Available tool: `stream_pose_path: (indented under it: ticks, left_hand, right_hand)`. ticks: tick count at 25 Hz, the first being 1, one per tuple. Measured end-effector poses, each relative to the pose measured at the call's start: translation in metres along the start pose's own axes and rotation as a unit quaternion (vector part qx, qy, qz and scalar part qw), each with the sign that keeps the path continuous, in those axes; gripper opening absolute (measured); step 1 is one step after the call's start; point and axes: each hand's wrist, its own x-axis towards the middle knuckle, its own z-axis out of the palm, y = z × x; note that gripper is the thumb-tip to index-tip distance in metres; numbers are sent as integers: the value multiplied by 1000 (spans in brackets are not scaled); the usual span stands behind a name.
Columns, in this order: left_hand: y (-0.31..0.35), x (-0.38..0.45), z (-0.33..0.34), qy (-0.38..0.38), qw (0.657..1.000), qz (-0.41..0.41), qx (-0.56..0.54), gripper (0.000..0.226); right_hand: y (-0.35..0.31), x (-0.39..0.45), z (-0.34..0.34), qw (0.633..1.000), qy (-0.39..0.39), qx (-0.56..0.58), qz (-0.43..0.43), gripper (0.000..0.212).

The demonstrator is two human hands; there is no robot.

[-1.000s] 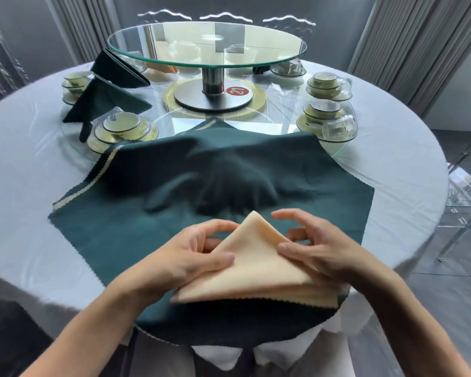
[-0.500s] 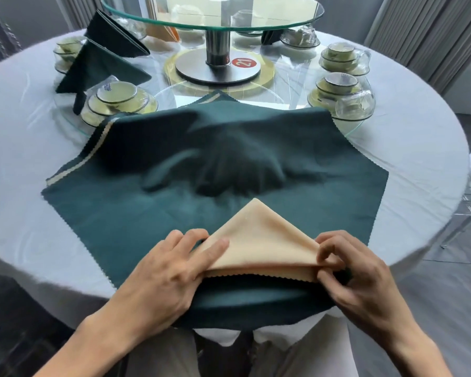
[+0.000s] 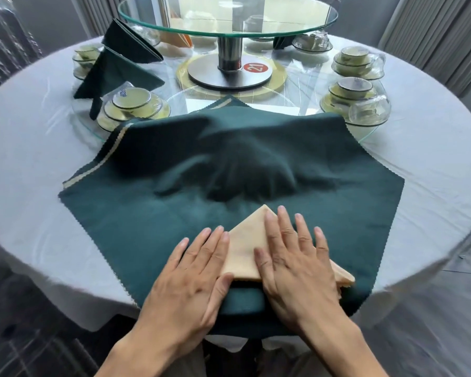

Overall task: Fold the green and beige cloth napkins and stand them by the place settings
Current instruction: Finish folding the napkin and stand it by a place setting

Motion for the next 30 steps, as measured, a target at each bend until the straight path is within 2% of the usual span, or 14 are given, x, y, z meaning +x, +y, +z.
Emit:
stream_pose_path:
  ticks: [7, 9, 10, 12, 14, 16, 17, 19, 22, 24, 25, 27, 29, 30]
  left_hand:
    - [10, 17, -13, 85, 993, -65, -53, 54]
    - [16, 39, -27, 29, 990, -110, -79, 46]
    - [15, 49, -33, -20, 981, -139, -132, 37]
    - [6, 64, -42, -118, 928, -167, -310, 17]
    - [0, 72, -53, -156, 883, -118, -428, 9]
    - [2, 76, -66, -171, 853, -49, -491, 18]
    - [4, 79, -75, -169, 848, -24, -501, 20]
    - [3, 95, -96, -153, 857, 14, -492, 16]
    - [-31, 154, -123, -29, 884, -68, -461, 11]
    - [-70, 208, -131, 80, 931, -163, -318, 12]
    - [-88, 231, -132, 87, 950, -193, -229, 15]
    - [-115, 263, -123, -29, 973, -205, -97, 30]
    - [-125, 278, -109, -140, 967, -201, -66, 53]
    - [-127, 282, -105, -147, 963, -207, -89, 63]
  right_hand:
    - [50, -31, 4, 998, 4, 3, 62, 60]
    - [48, -30, 5, 998, -4, 16, 62, 61]
    - [49, -31, 4, 998, 1, 15, 56, 61]
    - [55, -25, -7, 999, 11, 40, 28, 62]
    - [60, -8, -37, 993, -37, 113, 25, 62]
    - [62, 14, -67, 949, -142, 282, 12, 55]
    - [63, 24, -74, 902, -196, 386, -6, 47]
    - [66, 38, -80, 830, -238, 503, -34, 18]
    - [68, 45, -74, 836, -215, 504, -18, 32]
    - [69, 41, -69, 851, -172, 497, -10, 29]
    - [71, 39, -68, 847, -159, 507, -6, 29]
    - [71, 32, -67, 841, -148, 521, 3, 28]
    - [75, 30, -63, 836, -137, 531, 14, 26]
    - [76, 30, -61, 838, -132, 529, 16, 26]
